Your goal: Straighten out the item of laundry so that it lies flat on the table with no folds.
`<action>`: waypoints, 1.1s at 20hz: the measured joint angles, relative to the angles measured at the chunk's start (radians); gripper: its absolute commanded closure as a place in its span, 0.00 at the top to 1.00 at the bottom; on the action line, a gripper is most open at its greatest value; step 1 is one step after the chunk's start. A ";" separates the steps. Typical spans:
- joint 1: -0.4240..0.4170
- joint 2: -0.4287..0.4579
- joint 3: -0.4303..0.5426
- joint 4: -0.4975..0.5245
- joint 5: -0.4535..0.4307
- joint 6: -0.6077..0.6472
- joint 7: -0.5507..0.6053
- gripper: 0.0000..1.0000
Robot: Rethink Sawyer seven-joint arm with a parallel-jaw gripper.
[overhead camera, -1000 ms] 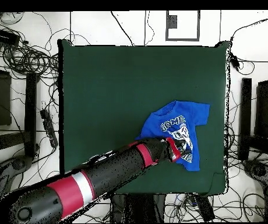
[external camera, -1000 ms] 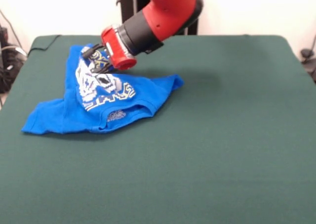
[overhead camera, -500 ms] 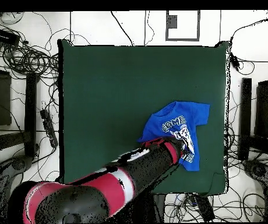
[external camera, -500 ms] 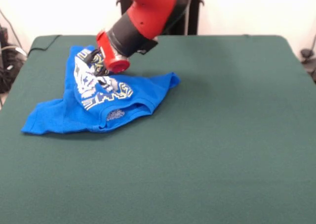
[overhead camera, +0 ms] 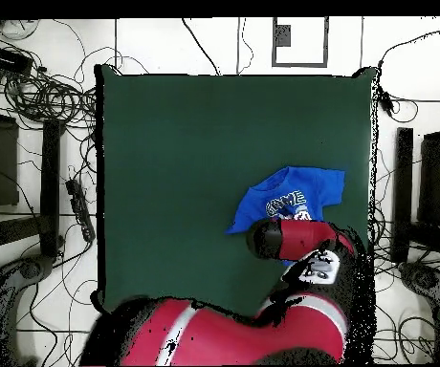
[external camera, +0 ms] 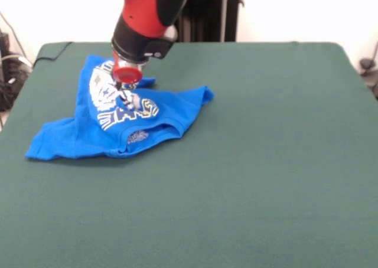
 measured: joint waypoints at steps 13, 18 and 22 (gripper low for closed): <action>0.107 -0.099 0.064 0.006 -0.218 0.278 -0.093 1.00; 0.376 -0.067 -0.069 -0.037 -0.378 0.304 -0.093 1.00; 0.519 -0.027 -0.139 -0.085 -0.427 0.309 -0.093 1.00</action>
